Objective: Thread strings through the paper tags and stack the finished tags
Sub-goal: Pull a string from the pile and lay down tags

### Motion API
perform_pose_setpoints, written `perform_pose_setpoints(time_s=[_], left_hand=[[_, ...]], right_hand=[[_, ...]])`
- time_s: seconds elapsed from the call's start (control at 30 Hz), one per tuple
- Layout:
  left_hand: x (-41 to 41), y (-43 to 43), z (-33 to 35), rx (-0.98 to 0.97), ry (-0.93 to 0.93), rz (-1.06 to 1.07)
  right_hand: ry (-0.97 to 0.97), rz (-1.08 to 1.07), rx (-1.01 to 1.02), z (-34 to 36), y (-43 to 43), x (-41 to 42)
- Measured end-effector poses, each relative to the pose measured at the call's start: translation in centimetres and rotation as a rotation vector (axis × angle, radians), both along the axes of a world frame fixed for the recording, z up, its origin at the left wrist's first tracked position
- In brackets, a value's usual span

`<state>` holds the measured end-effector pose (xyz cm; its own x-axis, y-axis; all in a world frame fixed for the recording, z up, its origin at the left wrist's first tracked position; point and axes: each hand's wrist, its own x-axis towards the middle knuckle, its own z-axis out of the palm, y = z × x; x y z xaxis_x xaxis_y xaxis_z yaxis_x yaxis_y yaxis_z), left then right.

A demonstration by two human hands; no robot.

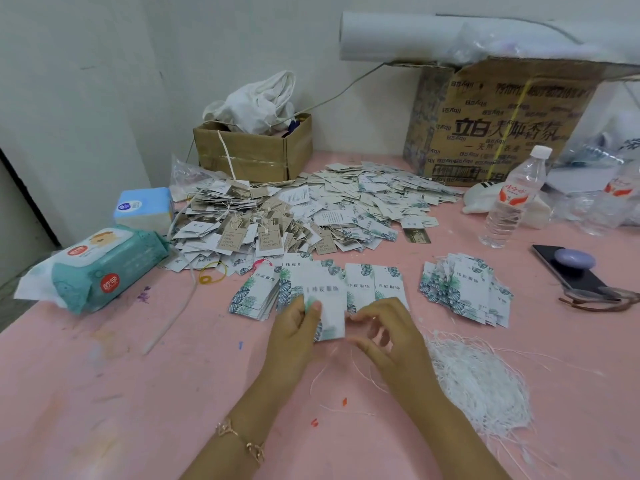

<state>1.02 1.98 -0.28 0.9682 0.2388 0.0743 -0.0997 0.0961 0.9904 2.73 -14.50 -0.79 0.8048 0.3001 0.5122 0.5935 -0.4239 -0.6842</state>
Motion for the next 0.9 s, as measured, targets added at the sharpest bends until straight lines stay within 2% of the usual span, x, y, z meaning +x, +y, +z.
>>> perform_pose_setpoints(time_s=[0.13, 0.2, 0.33, 0.47, 0.6, 0.7, 0.83, 0.9], left_hand=[[-0.1, 0.7, 0.0, -0.031, -0.086, 0.04], [-0.2, 0.7, 0.2, -0.054, -0.09, 0.065], [-0.1, 0.8, 0.0, -0.05, -0.092, 0.071], [-0.1, 0.6, 0.4, -0.044, -0.114, 0.051], [-0.1, 0.6, 0.0, 0.117, -0.173, 0.075], [-0.3, 0.6, -0.1, 0.174, -0.231, 0.049], [-0.7, 0.6, 0.5, 0.313, -0.294, 0.028], [-0.8, 0.5, 0.4, 0.272, -0.235, -0.001]], right_hand=[[0.088, 0.025, -0.339, -0.3, -0.7, 0.3], [0.121, 0.048, -0.408, -0.4, -0.6, 0.2], [0.183, 0.018, -0.382, -0.2, -0.4, 0.1], [0.185, 0.011, -0.462, -0.1, -0.3, 0.1], [0.113, -0.011, -0.56, 0.1, 0.0, -0.1], [0.105, -0.06, -0.497, 0.3, -0.1, 0.0], [0.191, -0.086, -0.407, 0.8, -1.0, 0.4], [0.283, -0.022, -0.463, 1.0, -1.7, 0.5]])
